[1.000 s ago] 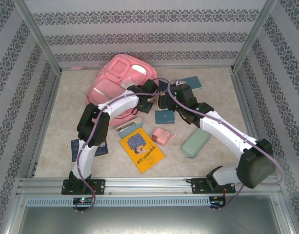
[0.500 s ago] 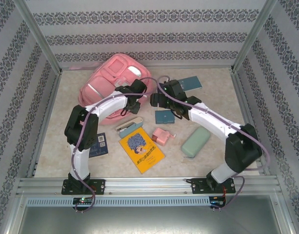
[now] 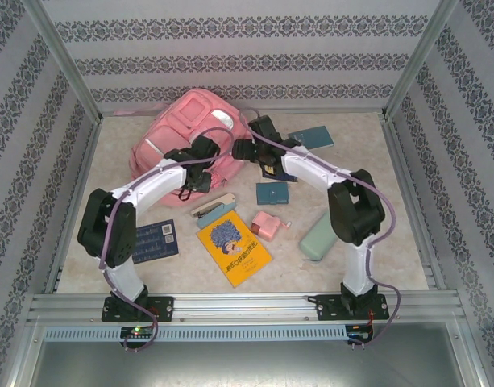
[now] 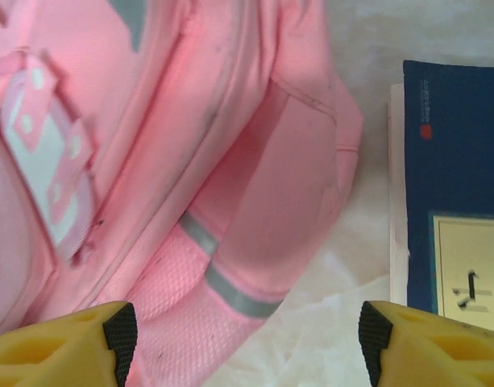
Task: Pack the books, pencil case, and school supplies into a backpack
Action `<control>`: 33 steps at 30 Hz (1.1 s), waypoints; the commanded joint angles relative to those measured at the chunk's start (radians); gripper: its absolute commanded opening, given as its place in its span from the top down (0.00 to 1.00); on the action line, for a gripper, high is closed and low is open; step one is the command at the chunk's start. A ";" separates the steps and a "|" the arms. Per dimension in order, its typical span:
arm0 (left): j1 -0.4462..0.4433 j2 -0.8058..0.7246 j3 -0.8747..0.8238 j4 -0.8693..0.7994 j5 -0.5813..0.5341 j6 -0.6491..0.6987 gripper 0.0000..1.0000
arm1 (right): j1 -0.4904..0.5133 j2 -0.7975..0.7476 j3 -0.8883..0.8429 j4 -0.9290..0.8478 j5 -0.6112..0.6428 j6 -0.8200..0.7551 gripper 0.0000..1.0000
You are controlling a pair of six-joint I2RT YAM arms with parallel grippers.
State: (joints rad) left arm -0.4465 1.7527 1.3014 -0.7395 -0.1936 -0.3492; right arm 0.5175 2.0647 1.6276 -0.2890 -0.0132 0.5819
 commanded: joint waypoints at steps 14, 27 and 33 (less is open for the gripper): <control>0.071 0.015 -0.138 -0.024 -0.026 -0.114 0.60 | -0.002 0.154 0.135 -0.079 -0.086 0.072 0.66; 0.274 0.244 0.059 0.054 -0.053 0.018 0.62 | 0.040 0.094 0.048 -0.036 -0.119 0.135 0.80; 0.329 0.307 0.177 0.030 -0.050 0.044 0.62 | 0.060 0.087 0.025 -0.017 -0.133 0.164 0.85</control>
State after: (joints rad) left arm -0.1558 2.0121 1.4097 -0.8215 -0.2260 -0.3309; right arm 0.5556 2.1910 1.6760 -0.3000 -0.1165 0.7155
